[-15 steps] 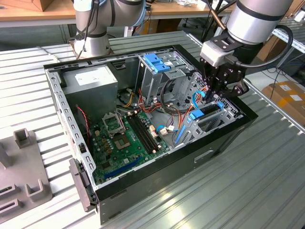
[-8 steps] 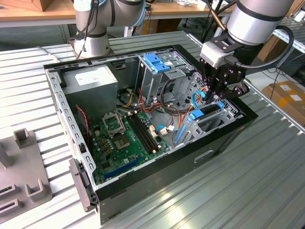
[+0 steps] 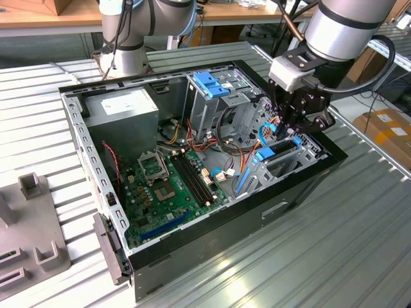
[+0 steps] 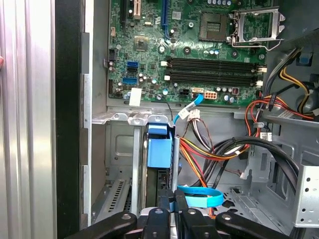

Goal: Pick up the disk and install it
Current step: 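Insert the disk into the insertion slot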

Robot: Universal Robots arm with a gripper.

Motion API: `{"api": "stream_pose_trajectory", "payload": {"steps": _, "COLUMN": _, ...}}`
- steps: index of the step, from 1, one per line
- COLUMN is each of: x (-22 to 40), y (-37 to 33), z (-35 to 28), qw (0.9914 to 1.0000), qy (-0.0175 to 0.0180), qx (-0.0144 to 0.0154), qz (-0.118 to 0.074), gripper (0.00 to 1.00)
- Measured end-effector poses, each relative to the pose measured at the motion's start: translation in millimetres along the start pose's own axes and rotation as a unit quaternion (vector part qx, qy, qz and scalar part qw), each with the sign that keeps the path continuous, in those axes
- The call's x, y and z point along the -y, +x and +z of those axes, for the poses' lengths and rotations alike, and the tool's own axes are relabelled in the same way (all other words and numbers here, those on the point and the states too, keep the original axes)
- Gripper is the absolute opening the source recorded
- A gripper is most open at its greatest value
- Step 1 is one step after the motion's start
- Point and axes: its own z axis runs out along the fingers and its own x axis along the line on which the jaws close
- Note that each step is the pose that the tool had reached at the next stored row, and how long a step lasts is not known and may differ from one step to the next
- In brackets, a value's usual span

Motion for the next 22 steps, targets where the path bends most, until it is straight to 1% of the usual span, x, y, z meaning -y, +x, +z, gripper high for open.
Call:
{"api": "stream_pose_trajectory", "payload": {"steps": 14, "x": -5.4, "y": -0.3, "z": -0.5, "qw": 1.00000, "qy": 0.0000, "qx": 0.0000, "qz": 0.000, "gripper": 0.16}}
{"api": "stream_pose_trajectory", "payload": {"steps": 22, "x": -7.3, "y": -0.3, "z": -0.6, "qw": 1.00000, "qy": 0.0000, "qx": 0.0000, "qz": 0.000, "gripper": 0.16}}
